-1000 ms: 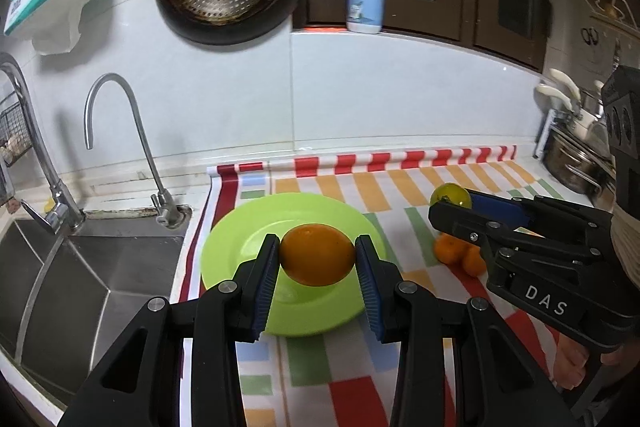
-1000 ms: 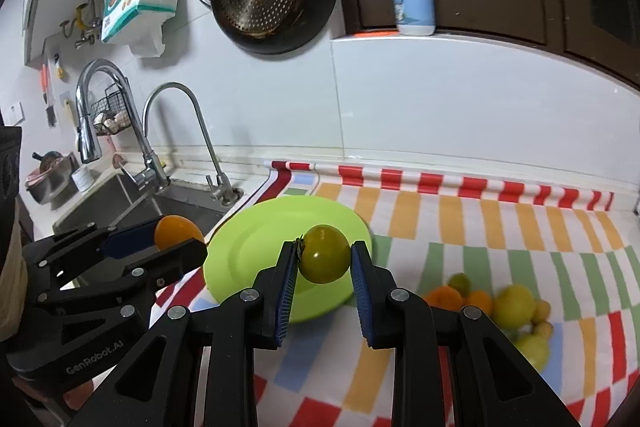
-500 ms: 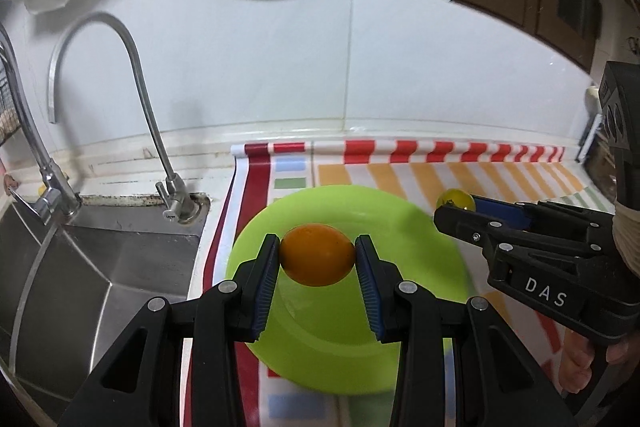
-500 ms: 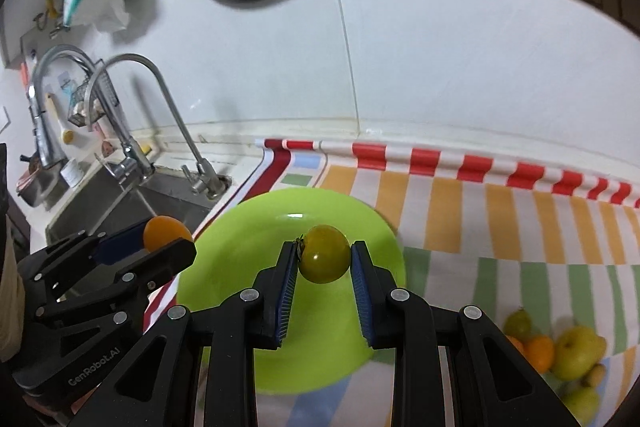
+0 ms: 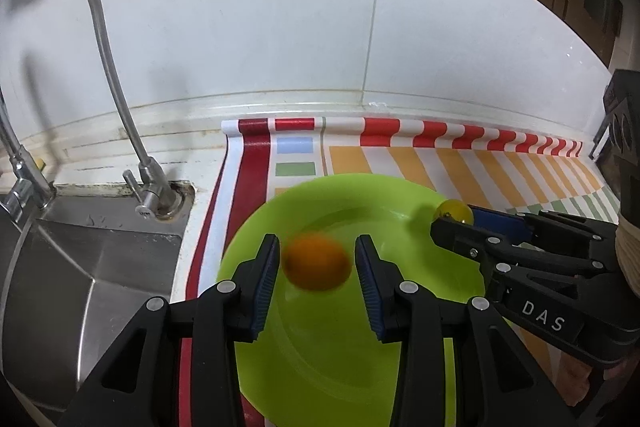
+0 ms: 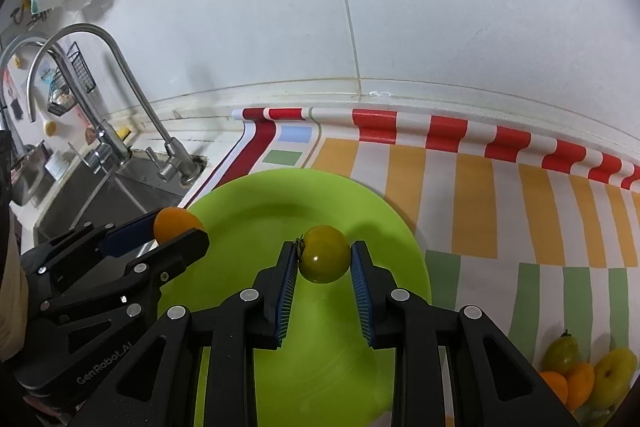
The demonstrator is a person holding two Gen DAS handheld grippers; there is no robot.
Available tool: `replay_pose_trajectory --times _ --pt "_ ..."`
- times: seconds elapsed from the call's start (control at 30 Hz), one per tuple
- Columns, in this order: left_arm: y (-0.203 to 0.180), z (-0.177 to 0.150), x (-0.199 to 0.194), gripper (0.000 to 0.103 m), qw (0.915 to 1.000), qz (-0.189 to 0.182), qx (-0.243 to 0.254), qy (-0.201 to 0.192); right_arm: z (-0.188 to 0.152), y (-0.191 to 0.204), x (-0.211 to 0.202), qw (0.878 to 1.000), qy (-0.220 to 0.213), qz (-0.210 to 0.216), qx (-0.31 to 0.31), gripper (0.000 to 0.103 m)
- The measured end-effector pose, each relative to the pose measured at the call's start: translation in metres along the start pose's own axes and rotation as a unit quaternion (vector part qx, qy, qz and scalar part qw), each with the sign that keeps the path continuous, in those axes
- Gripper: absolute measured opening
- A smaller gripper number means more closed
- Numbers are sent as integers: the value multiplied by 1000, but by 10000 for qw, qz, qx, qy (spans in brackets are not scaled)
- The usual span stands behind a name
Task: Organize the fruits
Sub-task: 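Carry the mandarin and small green fruit over the lime-green plate with both grippers, then open both grippers to set the fruits on the plate, then move both grippers back to the fruit cluster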
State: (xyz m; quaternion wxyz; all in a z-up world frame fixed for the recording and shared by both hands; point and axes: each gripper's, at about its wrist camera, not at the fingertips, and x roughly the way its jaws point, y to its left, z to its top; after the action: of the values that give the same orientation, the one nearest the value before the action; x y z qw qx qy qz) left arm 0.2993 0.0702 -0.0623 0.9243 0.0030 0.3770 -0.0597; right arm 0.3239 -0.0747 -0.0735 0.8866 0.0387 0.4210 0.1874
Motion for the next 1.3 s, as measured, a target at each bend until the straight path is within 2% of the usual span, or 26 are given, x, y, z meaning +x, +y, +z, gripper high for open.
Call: replay_pose_trajectory --times 0.07,0.13,0.23,0.3,0.53,0.6,0.8,0.9,1.23,1.3 --pt "1 1 -2 48 10000 75 -35 -23 1 -1 -1 10000 -12 16 36 30" --pt "2 -1 -7 49 9999 77 -107 -25 1 -3 -5 10000 -39 -10 51 37" --pt "2 -3 -18 51 9998 98 -174 -70 0 -3 -17 9999 -146 -57 22 37" --pt "-1 -5 -27 57 9998 93 -150 -119 -3 -2 -27 9997 -227 -53 9 37" --pt "-18 -14 -69 63 9993 93 -11 -370 -18 -1 -70 9988 -470 -90 -41 37" --pt "-26 -17 -82 67 9989 84 46 -468 -24 -2 -83 9985 -534 -123 -50 37" --pt "-49 -31 -114 71 9979 -12 146 -636 -43 -10 -118 9975 -673 -179 73 38" --pt "-58 -38 -124 72 9978 -98 164 -642 -53 -13 -136 9965 -779 -288 128 47" --pt "-91 -59 -144 75 9969 -277 404 -620 -81 -22 -176 9936 -975 -555 151 47" --pt "-96 -61 -148 78 9968 -282 415 -615 -86 -25 -182 9931 -995 -588 200 52"
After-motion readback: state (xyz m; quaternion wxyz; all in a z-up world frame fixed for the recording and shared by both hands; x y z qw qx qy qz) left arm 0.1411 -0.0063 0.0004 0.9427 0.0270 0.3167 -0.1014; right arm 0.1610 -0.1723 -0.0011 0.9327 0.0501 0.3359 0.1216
